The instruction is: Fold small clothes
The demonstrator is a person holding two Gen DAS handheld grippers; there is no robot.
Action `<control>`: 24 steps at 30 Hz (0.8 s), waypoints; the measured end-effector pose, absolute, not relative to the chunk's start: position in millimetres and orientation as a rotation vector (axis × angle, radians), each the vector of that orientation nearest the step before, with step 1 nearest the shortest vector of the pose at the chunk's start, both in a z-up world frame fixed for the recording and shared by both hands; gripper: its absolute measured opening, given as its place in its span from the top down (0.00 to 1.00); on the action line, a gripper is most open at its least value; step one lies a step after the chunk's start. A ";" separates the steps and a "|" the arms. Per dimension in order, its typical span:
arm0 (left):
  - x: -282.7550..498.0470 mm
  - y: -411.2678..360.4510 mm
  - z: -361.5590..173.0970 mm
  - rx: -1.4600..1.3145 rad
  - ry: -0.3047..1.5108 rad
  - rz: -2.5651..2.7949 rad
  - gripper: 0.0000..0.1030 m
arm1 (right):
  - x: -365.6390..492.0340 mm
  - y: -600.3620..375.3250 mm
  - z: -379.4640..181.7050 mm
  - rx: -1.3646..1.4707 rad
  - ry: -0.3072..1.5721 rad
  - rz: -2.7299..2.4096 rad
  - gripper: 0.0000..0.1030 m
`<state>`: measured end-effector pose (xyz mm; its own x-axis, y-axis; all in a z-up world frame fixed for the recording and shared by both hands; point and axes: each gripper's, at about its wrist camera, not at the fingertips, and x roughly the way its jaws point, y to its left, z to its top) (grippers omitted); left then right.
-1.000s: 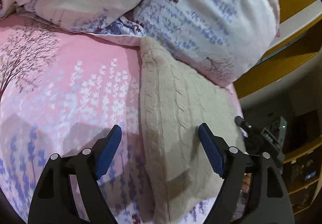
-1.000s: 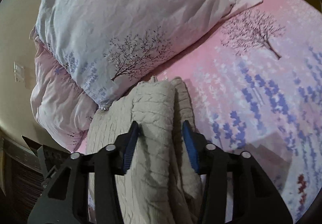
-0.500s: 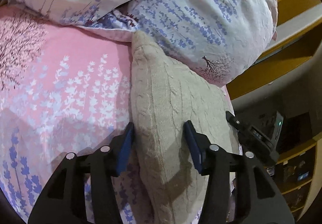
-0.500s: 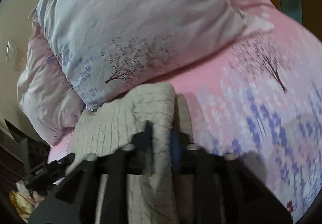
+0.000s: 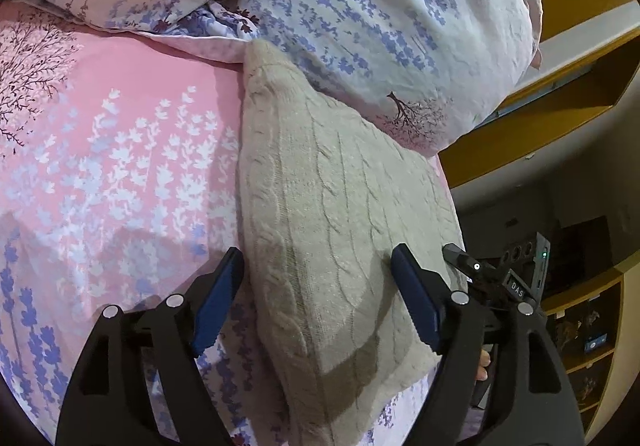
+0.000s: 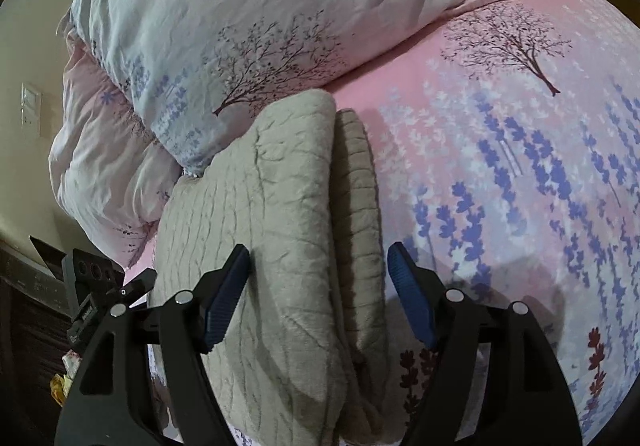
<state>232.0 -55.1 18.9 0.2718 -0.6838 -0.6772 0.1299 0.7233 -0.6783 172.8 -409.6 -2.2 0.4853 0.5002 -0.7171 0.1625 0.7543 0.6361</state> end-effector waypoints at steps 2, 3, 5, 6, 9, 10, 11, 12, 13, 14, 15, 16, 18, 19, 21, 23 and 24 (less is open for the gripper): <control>233.3 -58.5 17.4 -0.571 1.184 -0.602 0.26 | 172.4 -406.2 -2.9 0.702 1.067 0.243 0.31; 232.7 -59.4 17.4 -0.572 1.183 -0.606 0.26 | 172.8 -404.6 -2.8 0.695 1.064 0.243 0.31; 232.6 -63.6 17.5 -0.566 1.179 -0.607 0.26 | 171.9 -404.3 -5.2 0.708 1.059 0.264 0.34; 233.1 -65.8 17.7 -0.566 1.178 -0.607 0.26 | 172.0 -405.1 -6.6 0.723 1.056 0.275 0.35; 234.4 -65.3 14.8 -0.593 1.175 -0.611 0.31 | 169.0 -408.9 -10.1 0.755 1.047 0.302 0.43; 235.2 -65.0 13.3 -0.602 1.177 -0.614 0.35 | 168.2 -410.3 -11.5 0.769 1.043 0.312 0.46; 235.6 -64.1 11.1 -0.616 1.179 -0.613 0.40 | 167.4 -411.9 -13.3 0.787 1.042 0.323 0.55; 234.8 -60.8 9.9 -0.630 1.176 -0.612 0.46 | 166.5 -413.7 -14.4 0.801 1.041 0.334 0.60; 234.7 -59.5 9.6 -0.640 1.172 -0.613 0.49 | 165.6 -413.8 -15.6 0.822 1.035 0.354 0.65; 234.3 -58.3 10.1 -0.643 1.168 -0.616 0.53 | 164.7 -413.0 -15.7 0.830 1.028 0.359 0.68; 234.0 -57.7 11.2 -0.643 1.164 -0.623 0.57 | 163.5 -412.7 -14.8 0.837 1.020 0.359 0.68; 233.4 -57.0 13.4 -0.642 1.156 -0.630 0.59 | 162.8 -412.6 -13.8 0.846 1.013 0.360 0.70; 231.8 -52.6 17.6 -0.644 1.149 -0.643 0.62 | 160.7 -410.6 -8.1 0.872 0.986 0.372 0.71; 230.2 -46.8 21.2 -0.647 1.144 -0.659 0.63 | 160.4 -407.6 -3.3 0.873 0.969 0.384 0.71; 226.0 -35.4 28.8 -0.635 1.129 -0.665 0.63 | 160.9 -393.9 10.1 0.846 0.949 0.416 0.72; 219.1 -18.8 38.9 -0.615 1.105 -0.656 0.63 | 162.6 -370.3 22.2 0.784 0.948 0.453 0.72; 215.2 -7.7 43.3 -0.613 1.095 -0.649 0.63 | 164.3 -359.9 25.7 0.758 0.950 0.463 0.72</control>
<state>215.2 -7.7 43.3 0.3159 -0.7374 -0.5970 0.1703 0.6631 -0.7289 164.3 -359.9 25.7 0.5163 0.6548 -0.5520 -0.0312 0.6585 0.7520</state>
